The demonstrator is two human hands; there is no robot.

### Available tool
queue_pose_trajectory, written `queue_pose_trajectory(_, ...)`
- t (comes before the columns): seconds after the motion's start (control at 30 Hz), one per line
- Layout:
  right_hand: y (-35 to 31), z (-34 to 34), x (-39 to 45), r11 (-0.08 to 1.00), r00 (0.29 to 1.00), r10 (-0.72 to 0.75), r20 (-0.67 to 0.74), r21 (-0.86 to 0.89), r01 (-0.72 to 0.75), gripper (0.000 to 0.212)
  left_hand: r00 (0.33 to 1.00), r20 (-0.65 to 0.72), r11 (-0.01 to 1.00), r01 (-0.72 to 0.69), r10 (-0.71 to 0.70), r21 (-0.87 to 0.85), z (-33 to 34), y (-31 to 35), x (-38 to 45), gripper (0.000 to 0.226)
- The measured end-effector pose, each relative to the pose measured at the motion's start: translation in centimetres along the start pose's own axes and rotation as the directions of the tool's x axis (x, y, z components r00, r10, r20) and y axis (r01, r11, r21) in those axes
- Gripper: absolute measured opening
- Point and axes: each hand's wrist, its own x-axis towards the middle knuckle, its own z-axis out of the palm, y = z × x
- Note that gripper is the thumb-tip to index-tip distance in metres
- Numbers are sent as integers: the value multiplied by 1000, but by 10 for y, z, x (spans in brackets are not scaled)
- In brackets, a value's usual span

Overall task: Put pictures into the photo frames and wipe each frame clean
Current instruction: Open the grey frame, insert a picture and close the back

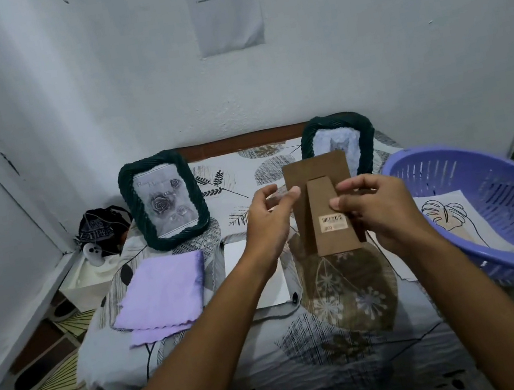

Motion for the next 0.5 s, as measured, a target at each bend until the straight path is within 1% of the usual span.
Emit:
queue_pose_trajectory(0.03,-2,3,-2,1000,1000,-3,13,27,2,21,998,46,998,44,-42,-35,-2,1,0,47)
queue_pose_trajectory(0.07,-4,6,-4,999,1000,-11,24,44,10,21,993,89,992,85,-77,-90,-4,3,0,50)
queue_pose_trajectory(0.13,-6,12,-6,999,999,-37,31,38,36,21,987,137,978,108,-83,-181,-8,6,-1,44)
queue_pose_trajectory(0.2,-7,16,-7,997,996,-76,39,15,75,23,989,130,971,91,-63,-219,-14,6,-2,41)
queue_pose_trajectory(0.23,-8,18,-7,995,993,-103,49,-14,104,24,991,123,970,88,-61,-227,-18,6,-3,42)
queue_pose_trajectory(0.3,-8,23,-8,974,983,-170,73,-137,179,24,991,114,968,94,-68,-234,-25,4,-3,44)
queue_pose_trajectory(0.4,-4,34,-10,901,963,-254,88,-341,269,28,990,88,950,127,-106,-285,-39,2,-3,45)
queue_pose_trajectory(0.47,3,41,-8,873,958,-269,96,-397,285,39,988,69,927,154,-139,-343,-49,-2,-3,45)
queue_pose_trajectory(0.5,7,44,-6,882,966,-237,106,-393,260,48,986,57,918,166,-156,-361,-54,-5,-3,45)
